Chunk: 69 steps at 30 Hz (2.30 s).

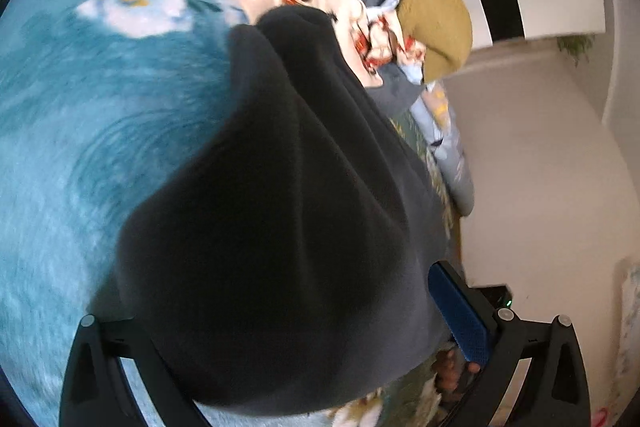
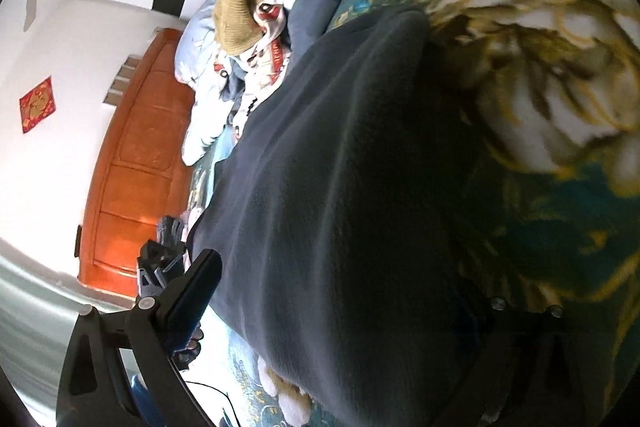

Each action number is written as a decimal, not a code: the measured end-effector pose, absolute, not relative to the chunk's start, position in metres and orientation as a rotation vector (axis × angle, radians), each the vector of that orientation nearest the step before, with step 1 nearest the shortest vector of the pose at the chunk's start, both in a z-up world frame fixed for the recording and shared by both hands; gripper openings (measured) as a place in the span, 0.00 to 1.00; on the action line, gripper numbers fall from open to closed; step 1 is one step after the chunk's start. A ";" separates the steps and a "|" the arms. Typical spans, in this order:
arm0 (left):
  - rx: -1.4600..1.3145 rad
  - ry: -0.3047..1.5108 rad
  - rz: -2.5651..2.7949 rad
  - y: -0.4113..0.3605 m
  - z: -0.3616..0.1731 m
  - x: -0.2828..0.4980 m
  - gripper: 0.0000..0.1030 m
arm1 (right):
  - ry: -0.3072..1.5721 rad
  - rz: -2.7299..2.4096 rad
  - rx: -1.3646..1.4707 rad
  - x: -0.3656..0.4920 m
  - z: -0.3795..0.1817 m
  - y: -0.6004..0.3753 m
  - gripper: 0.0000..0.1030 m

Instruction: Fold clothes

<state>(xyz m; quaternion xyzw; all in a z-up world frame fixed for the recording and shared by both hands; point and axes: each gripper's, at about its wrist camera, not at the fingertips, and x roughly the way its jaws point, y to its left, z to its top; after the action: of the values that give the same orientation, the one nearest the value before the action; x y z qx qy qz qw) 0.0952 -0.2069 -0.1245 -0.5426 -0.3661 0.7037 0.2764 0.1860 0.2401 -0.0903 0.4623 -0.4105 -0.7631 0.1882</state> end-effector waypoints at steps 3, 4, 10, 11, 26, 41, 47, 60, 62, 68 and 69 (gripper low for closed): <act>-1.484 -0.920 1.873 -0.200 -0.124 0.086 1.00 | -1.128 -2.130 1.293 0.175 -0.090 0.236 0.98; -1.496 -0.901 1.865 -0.199 -0.124 0.084 1.00 | -1.118 -2.128 1.294 0.171 -0.090 0.234 0.98; -1.437 -0.929 1.850 -0.208 -0.130 0.091 1.00 | -1.074 -2.115 1.306 0.155 -0.094 0.224 0.98; -1.431 -0.925 1.852 -0.206 -0.130 0.093 1.00 | -1.063 -2.112 1.307 0.155 -0.094 0.224 0.98; -1.402 -1.000 1.841 -0.214 -0.131 0.079 0.99 | -1.020 -2.148 1.287 0.158 -0.095 0.221 0.98; -1.445 -0.776 1.997 -0.199 -0.099 0.104 0.49 | -1.048 -2.227 1.349 0.171 -0.080 0.226 0.49; -1.389 -0.754 2.040 -0.198 -0.069 0.122 0.42 | -0.989 -2.238 1.316 0.183 -0.043 0.222 0.42; -1.222 -0.864 2.141 -0.283 -0.003 0.187 0.40 | -0.731 -2.155 1.215 0.182 0.037 0.145 0.38; -1.187 -0.908 2.165 -0.310 0.008 0.197 0.40 | -0.674 -2.128 1.197 0.180 0.054 0.125 0.38; -1.044 -1.032 2.290 -0.412 0.047 0.221 0.40 | -0.504 -2.034 1.116 0.143 0.107 0.025 0.38; -1.015 -1.050 2.322 -0.432 0.055 0.225 0.40 | -0.471 -2.018 1.105 0.135 0.116 0.006 0.38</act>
<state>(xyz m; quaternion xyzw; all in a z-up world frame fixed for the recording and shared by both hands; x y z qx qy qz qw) 0.2254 -0.4321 0.0547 -0.3627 -0.3753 0.8297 0.1981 0.1355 0.0064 0.1164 0.4340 -0.1849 -0.7925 0.3865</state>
